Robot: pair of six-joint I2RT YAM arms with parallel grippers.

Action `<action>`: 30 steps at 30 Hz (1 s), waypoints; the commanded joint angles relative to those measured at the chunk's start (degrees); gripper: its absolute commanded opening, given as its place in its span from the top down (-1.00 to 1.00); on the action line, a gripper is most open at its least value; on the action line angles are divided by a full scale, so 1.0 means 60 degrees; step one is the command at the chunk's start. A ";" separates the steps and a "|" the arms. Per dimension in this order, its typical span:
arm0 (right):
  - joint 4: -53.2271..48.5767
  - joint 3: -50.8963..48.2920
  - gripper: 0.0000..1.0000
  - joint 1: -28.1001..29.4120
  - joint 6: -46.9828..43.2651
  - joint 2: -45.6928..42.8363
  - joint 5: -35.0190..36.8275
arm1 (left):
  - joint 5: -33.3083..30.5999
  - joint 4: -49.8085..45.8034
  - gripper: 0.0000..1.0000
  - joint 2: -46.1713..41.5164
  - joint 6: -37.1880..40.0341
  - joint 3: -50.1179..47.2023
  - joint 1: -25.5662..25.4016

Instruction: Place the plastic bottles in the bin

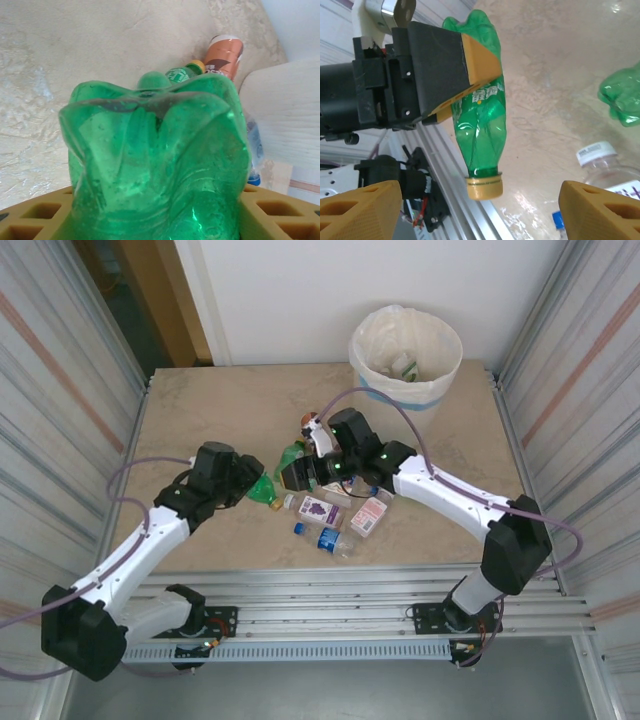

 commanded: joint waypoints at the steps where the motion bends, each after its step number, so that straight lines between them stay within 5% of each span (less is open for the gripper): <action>1: 0.0886 -0.0052 -0.61 0.0236 0.0584 0.0329 -0.0646 | 0.0266 0.0297 0.16 -0.0345 0.0125 0.0260 0.0049; 16: 0.2792 -0.0142 -0.41 0.0792 0.1911 0.1443 -0.0452 | 0.0433 0.0892 0.17 -0.0902 -0.0523 -0.0006 0.0049; 30: 0.3529 0.0023 0.11 0.0788 0.2377 0.1847 -0.0638 | 0.0561 0.1164 0.14 -0.0982 -0.0683 -0.0053 0.0049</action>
